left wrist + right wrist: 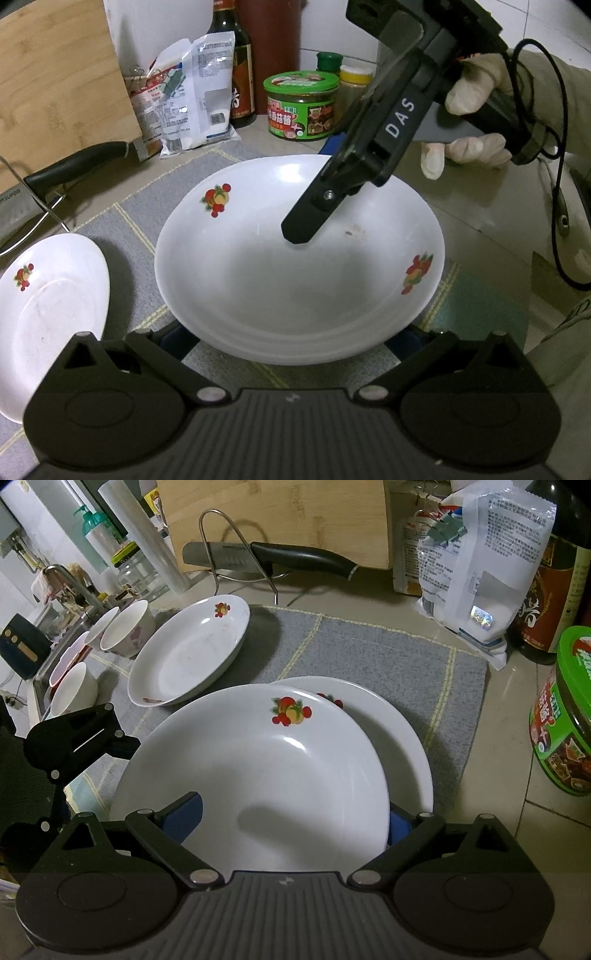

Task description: Organize plates and bowls

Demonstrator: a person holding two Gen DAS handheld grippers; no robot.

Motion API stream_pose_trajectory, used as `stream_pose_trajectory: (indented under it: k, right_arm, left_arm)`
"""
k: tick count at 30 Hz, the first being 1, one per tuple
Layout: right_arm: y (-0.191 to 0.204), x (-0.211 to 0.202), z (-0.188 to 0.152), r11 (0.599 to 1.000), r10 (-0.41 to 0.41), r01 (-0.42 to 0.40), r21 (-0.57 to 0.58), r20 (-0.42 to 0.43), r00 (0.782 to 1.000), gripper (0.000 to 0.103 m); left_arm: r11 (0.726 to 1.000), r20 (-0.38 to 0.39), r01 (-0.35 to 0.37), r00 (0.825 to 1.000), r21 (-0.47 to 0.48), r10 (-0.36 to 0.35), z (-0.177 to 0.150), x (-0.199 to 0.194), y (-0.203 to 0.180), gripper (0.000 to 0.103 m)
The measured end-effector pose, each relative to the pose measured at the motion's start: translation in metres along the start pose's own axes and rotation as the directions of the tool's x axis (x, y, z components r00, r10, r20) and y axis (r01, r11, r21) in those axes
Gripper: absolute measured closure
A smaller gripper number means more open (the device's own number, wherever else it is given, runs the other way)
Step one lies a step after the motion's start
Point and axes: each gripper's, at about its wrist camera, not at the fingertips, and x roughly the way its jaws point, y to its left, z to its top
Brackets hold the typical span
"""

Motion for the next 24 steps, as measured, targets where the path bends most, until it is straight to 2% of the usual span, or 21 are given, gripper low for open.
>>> stream_pose_trajectory:
  k: [24]
  right_arm:
    - [-0.0069,-0.0029,-0.0067,0.997,-0.029,0.030,0.071,-0.009,1.000,0.000]
  left_arm:
    - [1.000,-0.020,-0.016,1.000,-0.002,0.016,0.0017,0.0080,0.0020,0.001]
